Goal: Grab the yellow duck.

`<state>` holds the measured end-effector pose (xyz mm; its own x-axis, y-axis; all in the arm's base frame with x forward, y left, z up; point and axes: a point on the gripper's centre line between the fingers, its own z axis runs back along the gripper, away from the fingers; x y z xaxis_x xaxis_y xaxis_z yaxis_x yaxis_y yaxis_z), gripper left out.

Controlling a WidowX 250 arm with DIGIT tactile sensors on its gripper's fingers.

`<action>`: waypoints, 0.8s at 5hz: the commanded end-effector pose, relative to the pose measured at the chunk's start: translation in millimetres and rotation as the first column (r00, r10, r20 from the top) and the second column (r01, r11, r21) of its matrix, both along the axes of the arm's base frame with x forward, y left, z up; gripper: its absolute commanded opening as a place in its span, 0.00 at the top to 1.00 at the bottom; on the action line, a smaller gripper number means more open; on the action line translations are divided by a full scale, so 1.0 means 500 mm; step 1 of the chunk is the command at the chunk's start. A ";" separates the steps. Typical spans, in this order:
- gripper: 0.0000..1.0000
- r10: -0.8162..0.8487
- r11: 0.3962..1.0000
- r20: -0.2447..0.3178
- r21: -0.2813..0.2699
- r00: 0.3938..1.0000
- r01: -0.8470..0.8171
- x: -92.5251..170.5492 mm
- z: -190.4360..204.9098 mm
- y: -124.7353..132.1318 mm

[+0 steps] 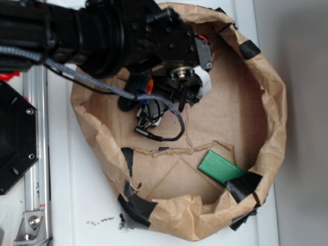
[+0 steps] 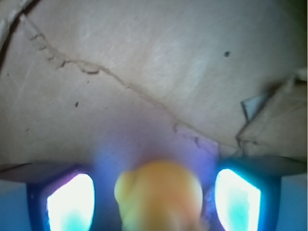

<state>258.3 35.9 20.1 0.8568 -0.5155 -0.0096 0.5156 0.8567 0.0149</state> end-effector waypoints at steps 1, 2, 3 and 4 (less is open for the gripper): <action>0.00 -0.036 0.999 0.068 -0.002 0.997 0.037 0.003 0.042 -0.022; 1.00 -0.022 1.000 0.089 -0.005 0.996 0.023 0.006 0.048 -0.022; 1.00 -0.021 1.000 0.091 -0.010 0.996 0.022 0.008 0.050 -0.020; 1.00 -0.023 1.000 0.097 -0.006 0.995 0.024 0.010 0.053 -0.021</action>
<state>255.0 31.7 29.7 0.8541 -0.5193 0.0285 0.5190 0.8546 0.0184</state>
